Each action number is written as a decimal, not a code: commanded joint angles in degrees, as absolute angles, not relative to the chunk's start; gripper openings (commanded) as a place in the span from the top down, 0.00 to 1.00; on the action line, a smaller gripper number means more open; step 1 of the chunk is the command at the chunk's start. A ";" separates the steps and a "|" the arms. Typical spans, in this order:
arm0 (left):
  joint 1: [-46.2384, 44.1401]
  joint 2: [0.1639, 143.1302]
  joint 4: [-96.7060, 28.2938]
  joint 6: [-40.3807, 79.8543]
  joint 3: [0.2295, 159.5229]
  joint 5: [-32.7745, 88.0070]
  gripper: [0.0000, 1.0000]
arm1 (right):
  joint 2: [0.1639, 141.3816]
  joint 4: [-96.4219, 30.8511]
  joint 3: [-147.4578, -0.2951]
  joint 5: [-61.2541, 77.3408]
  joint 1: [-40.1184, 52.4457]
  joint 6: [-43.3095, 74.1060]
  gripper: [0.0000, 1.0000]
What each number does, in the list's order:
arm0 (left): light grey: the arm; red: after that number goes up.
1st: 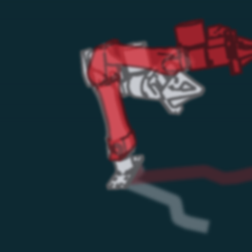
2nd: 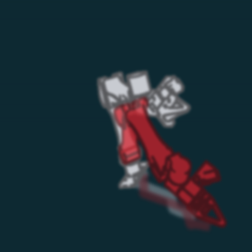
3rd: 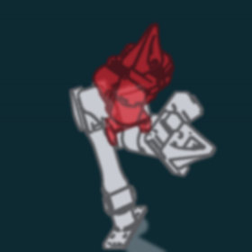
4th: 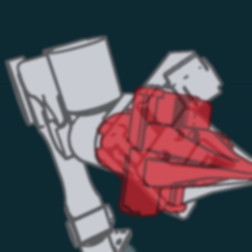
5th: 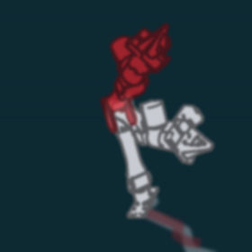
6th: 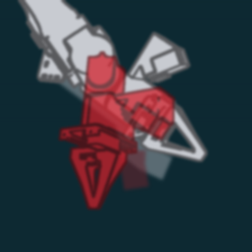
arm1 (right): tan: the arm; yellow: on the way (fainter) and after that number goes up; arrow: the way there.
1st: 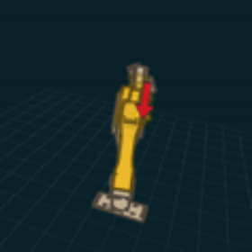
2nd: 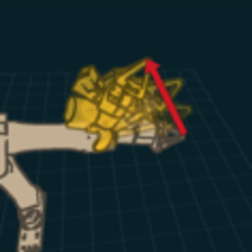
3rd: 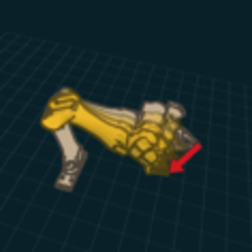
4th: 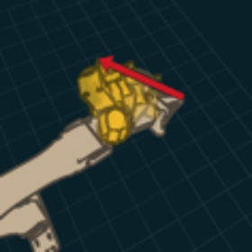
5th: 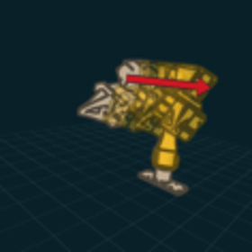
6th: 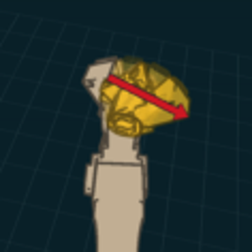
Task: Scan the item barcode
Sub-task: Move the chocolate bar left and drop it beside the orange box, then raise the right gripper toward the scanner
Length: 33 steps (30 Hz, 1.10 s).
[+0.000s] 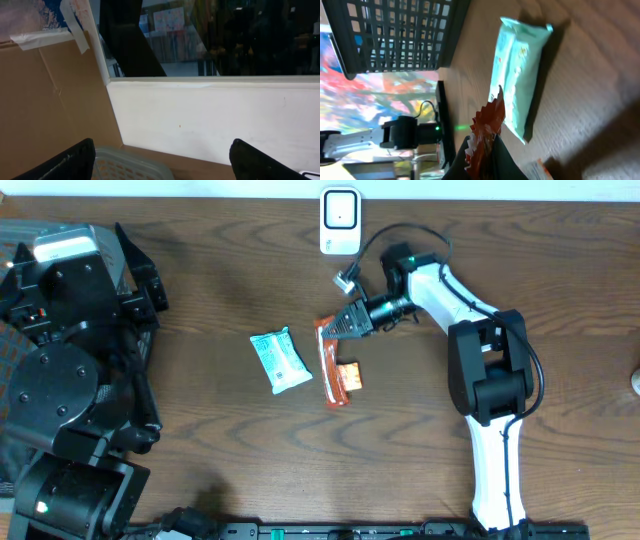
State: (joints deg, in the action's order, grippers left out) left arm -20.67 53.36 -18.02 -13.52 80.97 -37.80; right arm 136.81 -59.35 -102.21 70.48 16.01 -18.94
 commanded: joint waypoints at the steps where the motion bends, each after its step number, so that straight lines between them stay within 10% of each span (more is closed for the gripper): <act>1: -20.43 53.23 -17.98 -13.50 80.68 -37.89 0.14 | 135.66 -58.61 -99.13 71.85 13.23 -20.40 0.99; 9: -20.43 54.68 -18.13 -12.93 80.68 -37.87 0.14 | 135.66 -57.56 -96.90 63.29 7.94 -20.38 0.85; 17: -20.43 56.99 -18.11 -12.93 80.68 -37.89 0.14 | 135.66 -57.19 -96.90 57.45 7.20 -19.97 0.18; 33: -20.43 59.05 -17.87 -12.97 80.68 -37.89 0.14 | 134.82 -66.26 -101.95 34.48 7.88 9.04 0.06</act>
